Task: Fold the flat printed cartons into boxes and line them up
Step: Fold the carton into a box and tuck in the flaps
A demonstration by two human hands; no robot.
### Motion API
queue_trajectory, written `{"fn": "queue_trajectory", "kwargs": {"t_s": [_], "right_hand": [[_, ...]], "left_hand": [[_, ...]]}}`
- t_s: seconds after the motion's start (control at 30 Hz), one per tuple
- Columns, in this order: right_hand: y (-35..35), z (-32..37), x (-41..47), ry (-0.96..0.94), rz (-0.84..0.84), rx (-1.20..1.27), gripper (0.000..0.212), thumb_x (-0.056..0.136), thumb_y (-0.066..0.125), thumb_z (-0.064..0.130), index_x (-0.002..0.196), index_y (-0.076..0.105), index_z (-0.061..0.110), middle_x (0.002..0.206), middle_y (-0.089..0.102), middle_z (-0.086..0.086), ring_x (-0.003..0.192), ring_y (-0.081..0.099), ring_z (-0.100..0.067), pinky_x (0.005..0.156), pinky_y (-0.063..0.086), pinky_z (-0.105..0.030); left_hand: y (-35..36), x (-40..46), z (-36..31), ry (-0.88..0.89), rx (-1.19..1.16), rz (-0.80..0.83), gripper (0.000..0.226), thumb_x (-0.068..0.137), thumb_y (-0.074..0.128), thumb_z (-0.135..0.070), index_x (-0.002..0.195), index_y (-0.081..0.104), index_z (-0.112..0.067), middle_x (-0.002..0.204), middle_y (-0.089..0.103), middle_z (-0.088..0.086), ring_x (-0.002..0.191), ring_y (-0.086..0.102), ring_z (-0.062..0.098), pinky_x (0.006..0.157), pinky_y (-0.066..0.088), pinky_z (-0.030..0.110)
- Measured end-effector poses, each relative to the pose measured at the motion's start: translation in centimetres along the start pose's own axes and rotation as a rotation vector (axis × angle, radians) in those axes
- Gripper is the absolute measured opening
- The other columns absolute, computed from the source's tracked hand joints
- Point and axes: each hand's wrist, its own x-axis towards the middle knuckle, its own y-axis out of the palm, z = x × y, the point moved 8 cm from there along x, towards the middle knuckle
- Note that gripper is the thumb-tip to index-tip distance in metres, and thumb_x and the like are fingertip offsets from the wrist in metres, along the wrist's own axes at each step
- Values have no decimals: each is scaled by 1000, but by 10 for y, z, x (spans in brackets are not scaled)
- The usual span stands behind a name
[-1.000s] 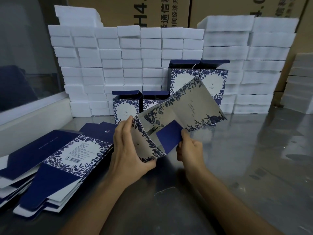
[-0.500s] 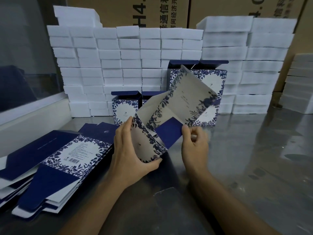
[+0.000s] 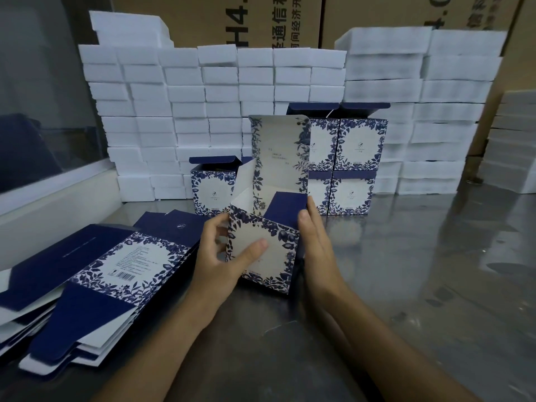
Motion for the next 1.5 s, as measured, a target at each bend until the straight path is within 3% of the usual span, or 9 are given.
{"fn": "queue_trajectory", "kwargs": {"t_s": [0.2, 0.5, 0.67, 0.77, 0.9, 1.03, 1.17, 1.33, 1.5], "right_hand": [[8, 12, 1, -10, 90, 39, 85, 72, 60, 73, 148, 29, 52, 158, 35, 20, 146, 32, -2, 123, 26, -42], [3, 16, 1, -16, 66, 201, 55, 79, 59, 38, 133, 54, 35, 129, 66, 14, 115, 65, -4, 98, 52, -24], [3, 15, -2, 35, 85, 250, 64, 78, 56, 35, 142, 51, 24, 136, 64, 0, 121, 64, -16, 107, 49, -39], [5, 16, -3, 41, 109, 237, 72, 78, 57, 36, 148, 47, 19, 142, 59, -4, 127, 60, -22, 112, 44, -47], [12, 17, -4, 25, 160, 192, 70, 81, 58, 36, 149, 47, 21, 144, 57, -3, 129, 58, -21, 112, 43, -47], [14, 18, -5, 15, 171, 182, 78, 77, 63, 45, 150, 44, 24, 146, 56, -2, 129, 59, -20, 111, 46, -44], [13, 23, -3, -27, 134, 116, 84, 76, 62, 54, 153, 40, 26, 147, 55, 4, 131, 56, -12, 110, 46, -37], [20, 8, 2, 157, 183, -9, 92, 73, 45, 85, 151, 40, 38, 153, 45, 15, 142, 41, -7, 122, 29, -45], [6, 3, 2, 224, 26, -17, 89, 62, 41, 94, 132, 60, 42, 130, 65, 13, 125, 58, -12, 114, 39, -48]], "left_hand": [[-3, 4, 6, -211, -362, -9, 56, 59, 70, -71, 100, 63, -33, 100, 73, -4, 84, 72, 11, 66, 57, 38], [-1, 2, 13, -352, -349, 4, 73, 69, 65, -63, 123, 59, -15, 90, 71, -2, 72, 69, 16, 87, 52, 47], [-8, 6, 13, -356, -347, -44, 20, 89, 55, -29, 81, 66, -15, 63, 62, -6, 49, 57, 7, 61, 47, 33], [-13, 4, 12, -341, -302, -109, 37, 94, 49, -28, 60, 65, -22, 52, 58, -8, 40, 50, 6, 60, 39, 32], [-9, 5, 8, -377, -509, -67, 55, 65, 69, -62, 103, 74, -21, 102, 73, 7, 92, 65, 21, 87, 48, 41], [-2, 6, 7, -430, -623, -19, 80, 68, 78, -31, 138, 46, -8, 133, 59, 20, 119, 59, 36, 106, 41, 58], [-13, 9, 4, -361, -455, -67, 9, 82, 64, -13, 87, 57, -14, 84, 63, 10, 74, 62, 25, 73, 51, 39], [-30, 18, -14, -171, -53, -108, 29, 87, 61, -16, 59, 70, -17, 73, 66, 11, 75, 62, 26, 76, 46, 39], [-27, 14, -31, 40, 221, -169, 40, 89, 57, -8, 56, 36, -1, 54, 33, 7, 55, 31, 17, 57, 25, 31]]}}
